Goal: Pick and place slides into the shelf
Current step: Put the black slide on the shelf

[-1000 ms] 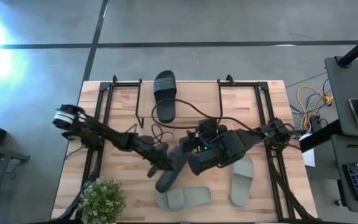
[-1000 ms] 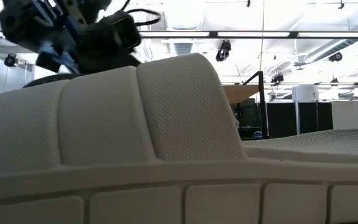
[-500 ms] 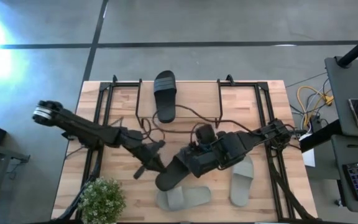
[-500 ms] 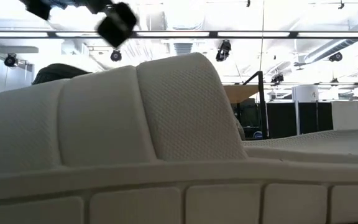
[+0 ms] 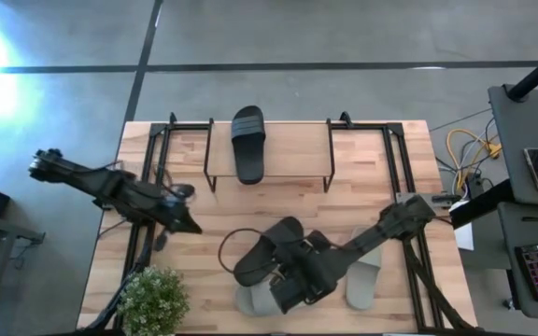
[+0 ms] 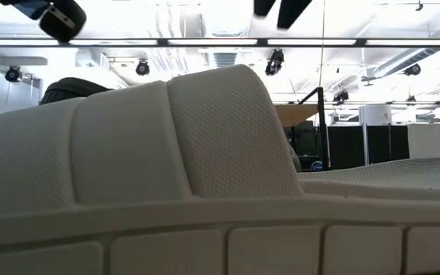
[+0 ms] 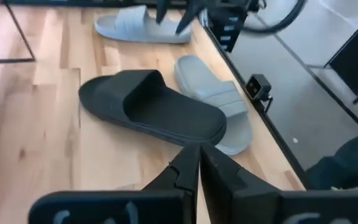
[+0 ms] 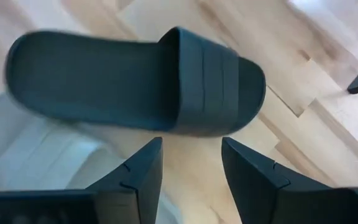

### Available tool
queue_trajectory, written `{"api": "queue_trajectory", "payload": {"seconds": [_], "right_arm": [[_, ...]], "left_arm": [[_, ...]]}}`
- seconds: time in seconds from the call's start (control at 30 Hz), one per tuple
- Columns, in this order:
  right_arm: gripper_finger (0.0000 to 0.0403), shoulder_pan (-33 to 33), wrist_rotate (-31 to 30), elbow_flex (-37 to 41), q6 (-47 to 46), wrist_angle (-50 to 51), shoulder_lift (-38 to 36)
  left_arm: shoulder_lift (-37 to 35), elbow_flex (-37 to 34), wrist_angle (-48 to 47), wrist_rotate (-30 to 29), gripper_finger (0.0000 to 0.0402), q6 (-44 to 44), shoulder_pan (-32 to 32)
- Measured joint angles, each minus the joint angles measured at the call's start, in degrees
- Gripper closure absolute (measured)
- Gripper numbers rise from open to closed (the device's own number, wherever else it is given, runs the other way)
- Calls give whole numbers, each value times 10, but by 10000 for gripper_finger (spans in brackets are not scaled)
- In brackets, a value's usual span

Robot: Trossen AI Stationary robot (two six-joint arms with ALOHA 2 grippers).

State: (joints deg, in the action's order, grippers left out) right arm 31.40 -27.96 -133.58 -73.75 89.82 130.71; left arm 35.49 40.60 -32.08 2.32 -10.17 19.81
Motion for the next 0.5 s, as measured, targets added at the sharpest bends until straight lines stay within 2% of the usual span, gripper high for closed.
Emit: {"api": "queue_trajectory", "payload": {"seconds": [0.17, 0.5], "right_arm": [[255, 5, -32, 0, -37, -1, 28], [249, -9, -45, 0, -19, 1, 76]], "left_arm": [[-59, 0, -41, -12, 402, 0, 0], [-187, 0, -91, -11, 402, -15, 0]]}}
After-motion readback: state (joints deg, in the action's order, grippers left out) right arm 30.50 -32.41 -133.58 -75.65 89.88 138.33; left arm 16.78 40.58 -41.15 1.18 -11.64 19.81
